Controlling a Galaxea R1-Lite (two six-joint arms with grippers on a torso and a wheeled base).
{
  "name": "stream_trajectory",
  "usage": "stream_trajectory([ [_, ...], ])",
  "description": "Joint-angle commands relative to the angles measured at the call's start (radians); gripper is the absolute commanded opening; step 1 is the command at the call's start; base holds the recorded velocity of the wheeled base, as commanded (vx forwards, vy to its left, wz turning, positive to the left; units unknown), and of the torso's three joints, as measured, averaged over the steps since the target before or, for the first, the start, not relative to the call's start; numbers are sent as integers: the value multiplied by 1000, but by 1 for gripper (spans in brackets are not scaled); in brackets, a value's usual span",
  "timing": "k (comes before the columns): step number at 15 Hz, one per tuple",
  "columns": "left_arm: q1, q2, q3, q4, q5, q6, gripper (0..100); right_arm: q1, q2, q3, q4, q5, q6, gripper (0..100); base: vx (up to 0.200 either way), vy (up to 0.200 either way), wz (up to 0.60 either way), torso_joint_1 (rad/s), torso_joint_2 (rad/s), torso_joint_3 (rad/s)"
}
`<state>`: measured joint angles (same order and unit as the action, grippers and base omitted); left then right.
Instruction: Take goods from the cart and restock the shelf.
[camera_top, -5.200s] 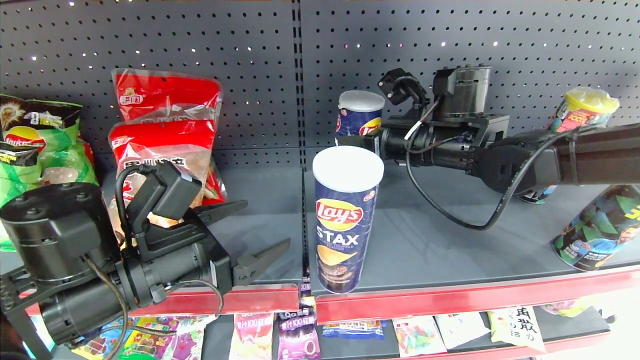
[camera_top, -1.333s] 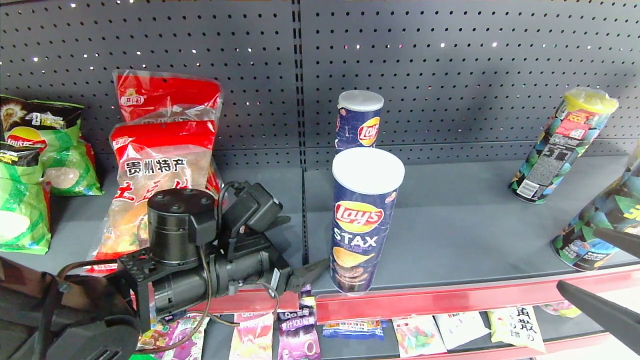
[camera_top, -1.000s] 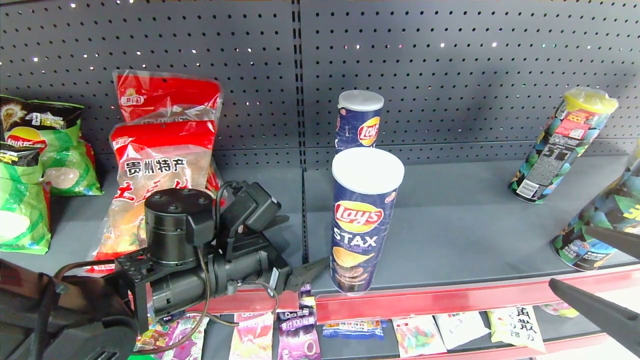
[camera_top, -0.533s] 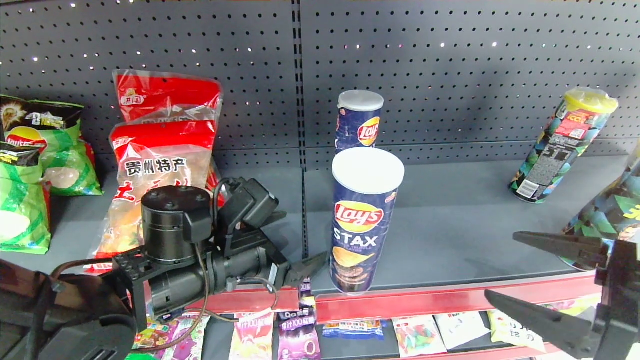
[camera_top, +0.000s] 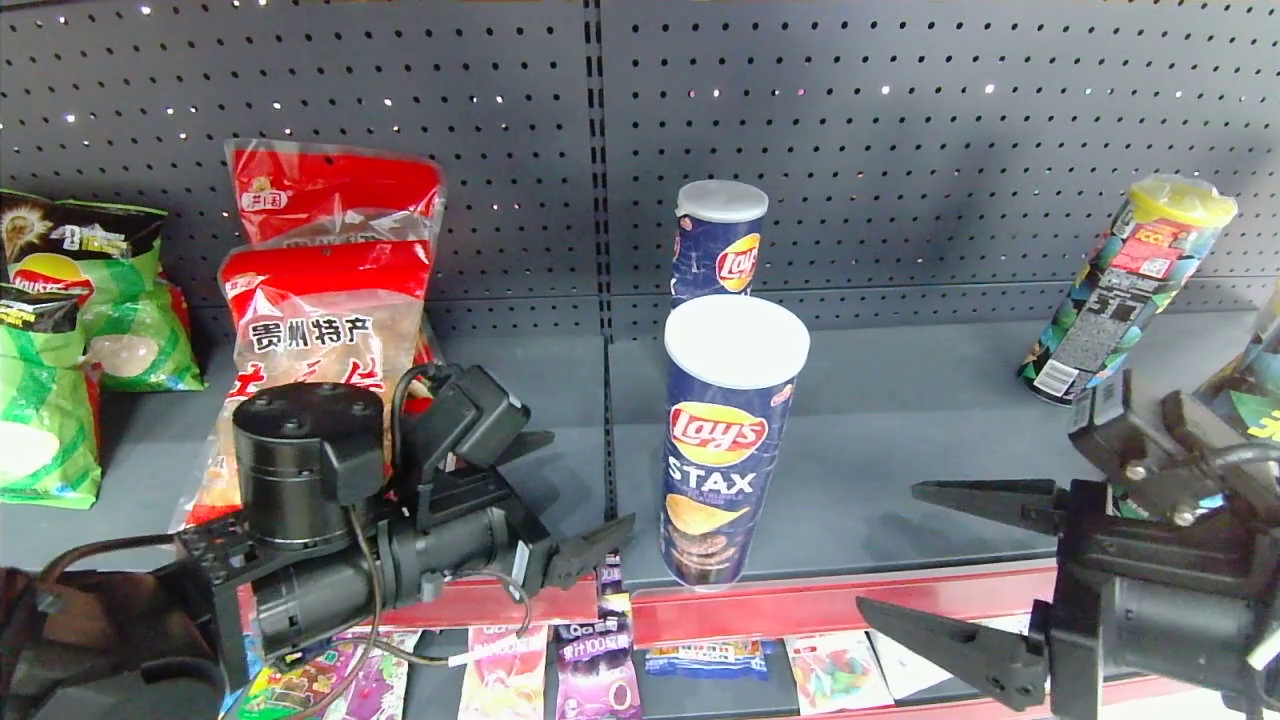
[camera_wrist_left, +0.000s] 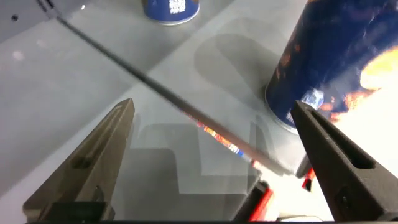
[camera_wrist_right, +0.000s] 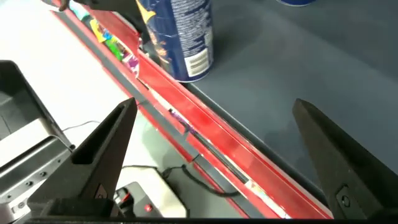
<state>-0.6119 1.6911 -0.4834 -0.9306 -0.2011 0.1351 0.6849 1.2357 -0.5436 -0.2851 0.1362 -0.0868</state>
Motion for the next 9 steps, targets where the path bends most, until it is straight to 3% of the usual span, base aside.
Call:
stream_trajectory([
  [1,17,-79,57,0,0,0,100,27,51,-10,0,0,1,100,0,0,0,0,0,0],
  [9,104,-263,201,3,0,0,100,84,199,-35,-118,-1,4,100,0,0,0,0,0,0],
])
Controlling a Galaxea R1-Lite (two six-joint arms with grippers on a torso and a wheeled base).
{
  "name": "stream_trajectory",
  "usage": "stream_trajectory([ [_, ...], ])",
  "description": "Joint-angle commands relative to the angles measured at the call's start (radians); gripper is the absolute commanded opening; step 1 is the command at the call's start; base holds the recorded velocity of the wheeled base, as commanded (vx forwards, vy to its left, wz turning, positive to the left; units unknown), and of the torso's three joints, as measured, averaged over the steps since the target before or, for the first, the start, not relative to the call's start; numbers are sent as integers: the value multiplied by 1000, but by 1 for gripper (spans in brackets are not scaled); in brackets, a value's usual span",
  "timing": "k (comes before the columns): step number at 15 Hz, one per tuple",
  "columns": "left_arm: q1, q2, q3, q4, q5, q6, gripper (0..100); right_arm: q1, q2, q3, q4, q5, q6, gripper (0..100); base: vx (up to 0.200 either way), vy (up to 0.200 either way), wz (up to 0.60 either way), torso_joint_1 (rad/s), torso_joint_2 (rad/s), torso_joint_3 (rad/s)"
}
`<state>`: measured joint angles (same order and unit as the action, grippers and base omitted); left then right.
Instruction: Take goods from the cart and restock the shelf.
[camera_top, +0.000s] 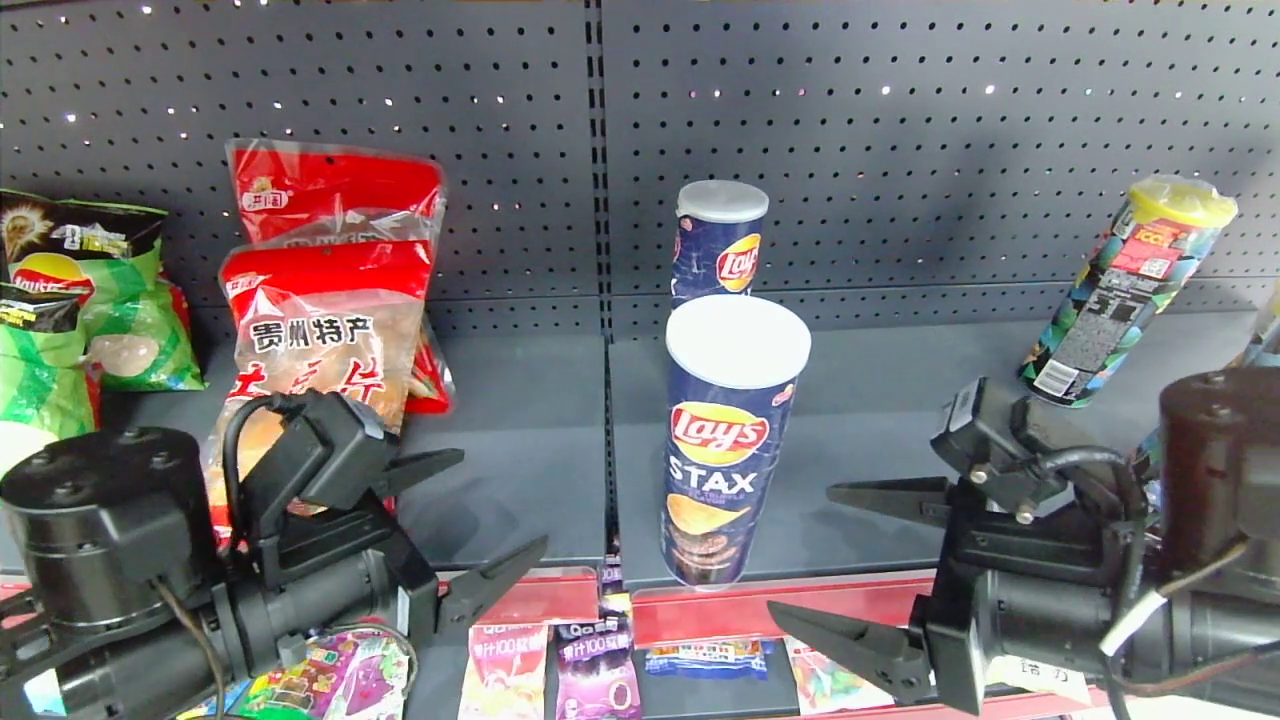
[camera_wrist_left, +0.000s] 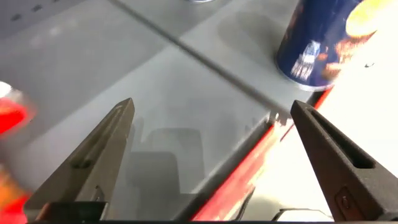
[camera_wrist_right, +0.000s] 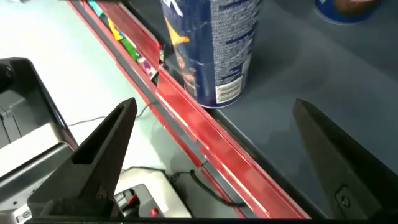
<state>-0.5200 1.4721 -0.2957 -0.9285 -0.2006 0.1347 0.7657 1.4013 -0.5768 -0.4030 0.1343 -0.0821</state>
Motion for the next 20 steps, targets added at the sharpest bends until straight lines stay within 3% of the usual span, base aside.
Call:
stream_trajectory([
  [1,23,-49,15,0,0,0,100,6,44,-2,0,1,-1,100,0,0,0,0,0,0],
  [12,35,-59,7,2,0,-1,100,-2,180,-2,-108,-10,-2,100,0,0,0,0,0,0],
  [20,38,-58,9,2,-2,-3,100,-36,200,-28,-109,-56,-4,100,0,0,0,0,0,0],
])
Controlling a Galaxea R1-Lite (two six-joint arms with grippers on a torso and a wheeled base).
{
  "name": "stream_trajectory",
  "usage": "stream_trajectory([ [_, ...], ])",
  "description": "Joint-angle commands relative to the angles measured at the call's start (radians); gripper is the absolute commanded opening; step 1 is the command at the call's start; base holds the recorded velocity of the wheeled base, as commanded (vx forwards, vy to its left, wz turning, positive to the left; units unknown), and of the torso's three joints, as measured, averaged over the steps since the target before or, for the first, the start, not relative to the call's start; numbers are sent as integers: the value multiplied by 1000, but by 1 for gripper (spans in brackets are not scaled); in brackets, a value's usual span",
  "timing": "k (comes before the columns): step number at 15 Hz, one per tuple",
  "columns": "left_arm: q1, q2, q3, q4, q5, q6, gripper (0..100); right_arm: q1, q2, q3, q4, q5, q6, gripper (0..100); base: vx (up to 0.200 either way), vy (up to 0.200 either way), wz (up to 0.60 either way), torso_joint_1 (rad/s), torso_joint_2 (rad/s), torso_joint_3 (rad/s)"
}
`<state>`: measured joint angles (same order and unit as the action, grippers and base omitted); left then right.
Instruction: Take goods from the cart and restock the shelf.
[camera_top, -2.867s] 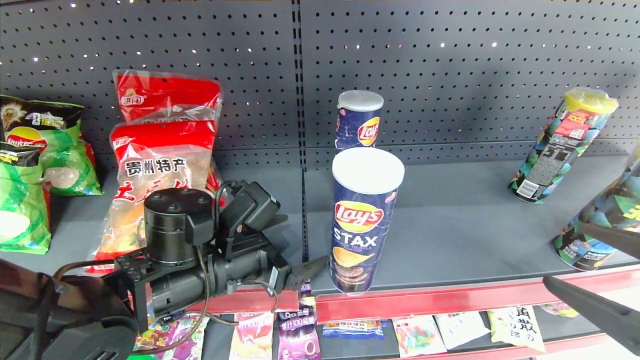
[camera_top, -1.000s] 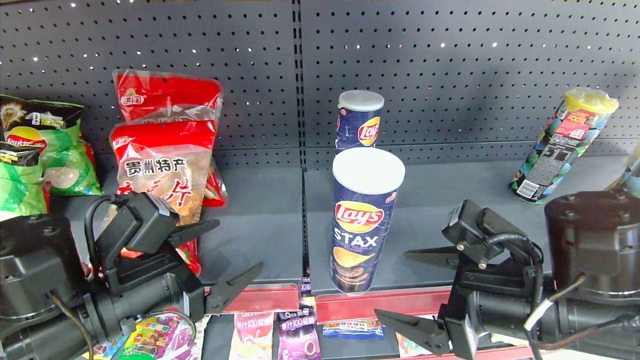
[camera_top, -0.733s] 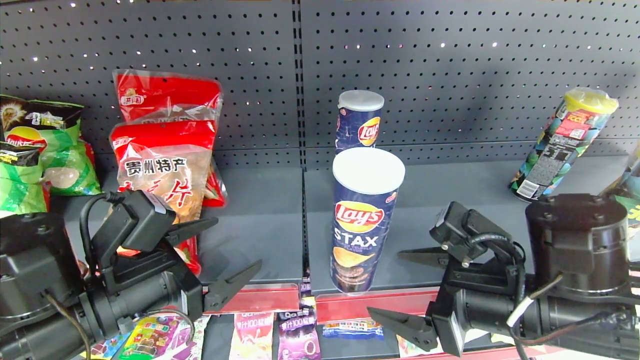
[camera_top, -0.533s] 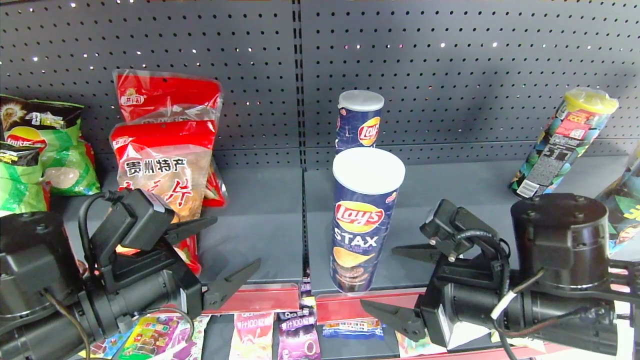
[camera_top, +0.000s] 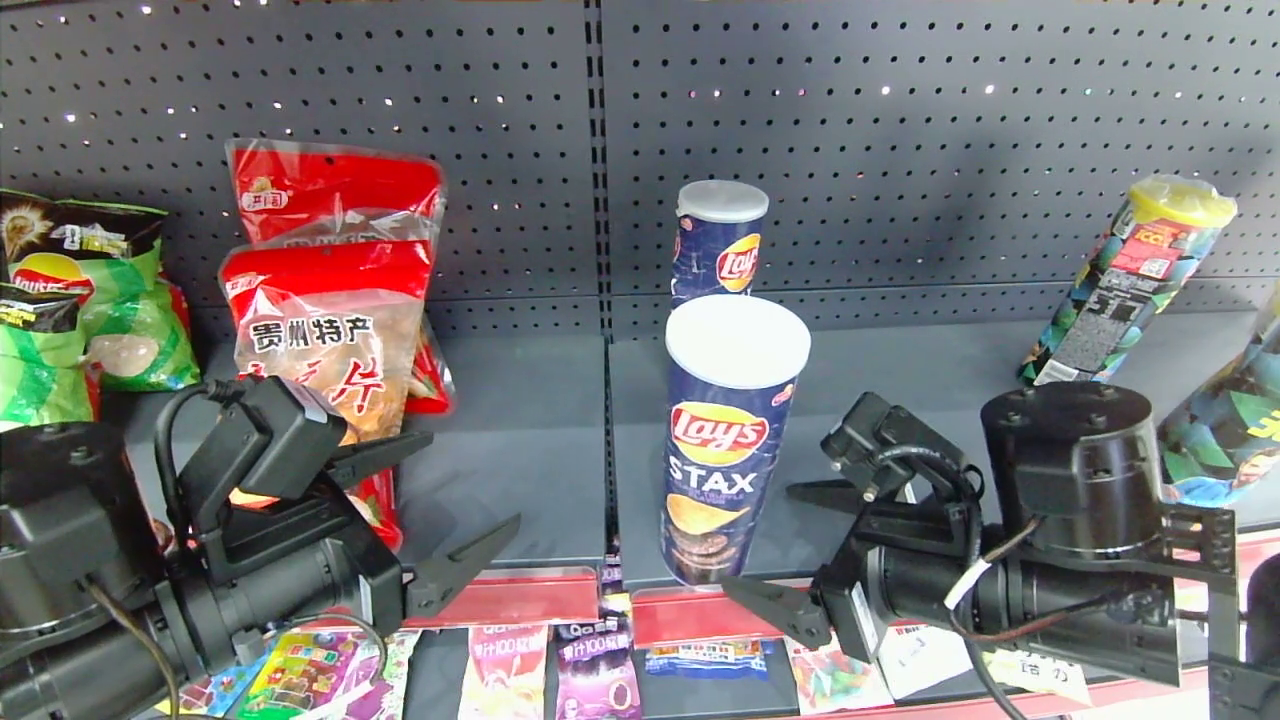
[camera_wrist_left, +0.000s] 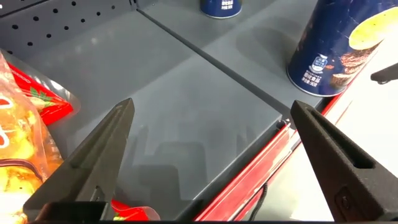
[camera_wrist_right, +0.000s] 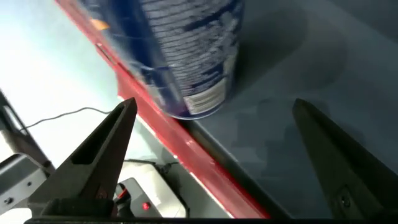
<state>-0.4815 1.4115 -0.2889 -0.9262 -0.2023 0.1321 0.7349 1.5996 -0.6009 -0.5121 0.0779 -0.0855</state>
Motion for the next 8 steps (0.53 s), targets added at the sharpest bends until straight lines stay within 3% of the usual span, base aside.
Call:
stream_trajectory([
  [1,0,4,4,0,0,0,100,-9,3,-8,0,-1,0,100,0,0,0,0,0,0],
  [8,0,6,5,0,0,-2,100,-23,2,-8,0,-13,0,100,0,0,0,0,0,0],
])
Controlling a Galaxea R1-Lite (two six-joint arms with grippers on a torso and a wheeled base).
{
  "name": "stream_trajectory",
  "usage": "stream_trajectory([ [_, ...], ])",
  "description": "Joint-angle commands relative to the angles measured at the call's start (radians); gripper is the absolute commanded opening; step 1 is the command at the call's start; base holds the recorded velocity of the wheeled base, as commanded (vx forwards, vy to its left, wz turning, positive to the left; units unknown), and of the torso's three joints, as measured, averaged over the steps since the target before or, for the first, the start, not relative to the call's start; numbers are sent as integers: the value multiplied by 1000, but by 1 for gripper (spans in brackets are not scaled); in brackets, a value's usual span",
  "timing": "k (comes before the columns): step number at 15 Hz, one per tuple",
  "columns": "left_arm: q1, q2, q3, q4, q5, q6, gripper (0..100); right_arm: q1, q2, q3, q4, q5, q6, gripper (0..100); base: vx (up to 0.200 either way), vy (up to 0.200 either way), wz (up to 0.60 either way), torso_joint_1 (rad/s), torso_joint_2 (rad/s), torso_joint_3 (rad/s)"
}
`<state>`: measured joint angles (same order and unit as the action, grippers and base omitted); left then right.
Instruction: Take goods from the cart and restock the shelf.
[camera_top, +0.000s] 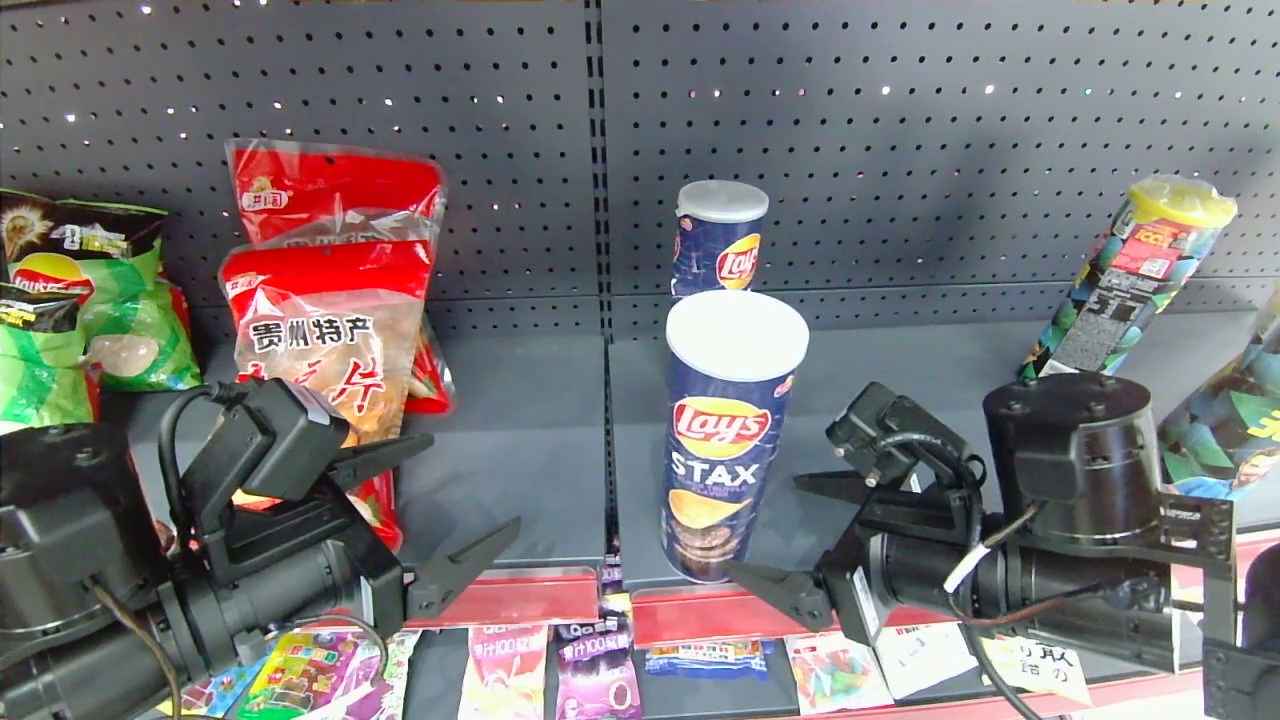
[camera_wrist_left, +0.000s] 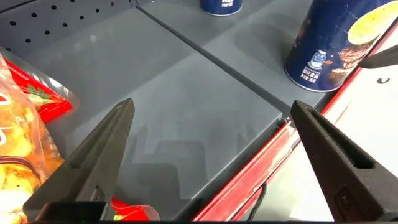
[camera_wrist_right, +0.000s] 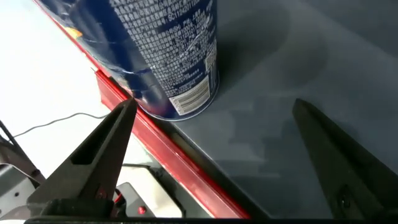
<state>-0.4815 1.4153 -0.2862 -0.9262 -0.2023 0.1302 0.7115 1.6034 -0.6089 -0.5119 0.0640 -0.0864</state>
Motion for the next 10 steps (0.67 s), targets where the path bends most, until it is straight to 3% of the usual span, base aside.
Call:
stream_trajectory([
  [1,0,4,4,0,0,2,100,-3,-3,0,0,-9,0,100,0,0,0,0,0,0],
  [10,0,4,7,0,0,0,100,-40,-7,-2,0,-20,0,100,0,0,0,0,0,0],
])
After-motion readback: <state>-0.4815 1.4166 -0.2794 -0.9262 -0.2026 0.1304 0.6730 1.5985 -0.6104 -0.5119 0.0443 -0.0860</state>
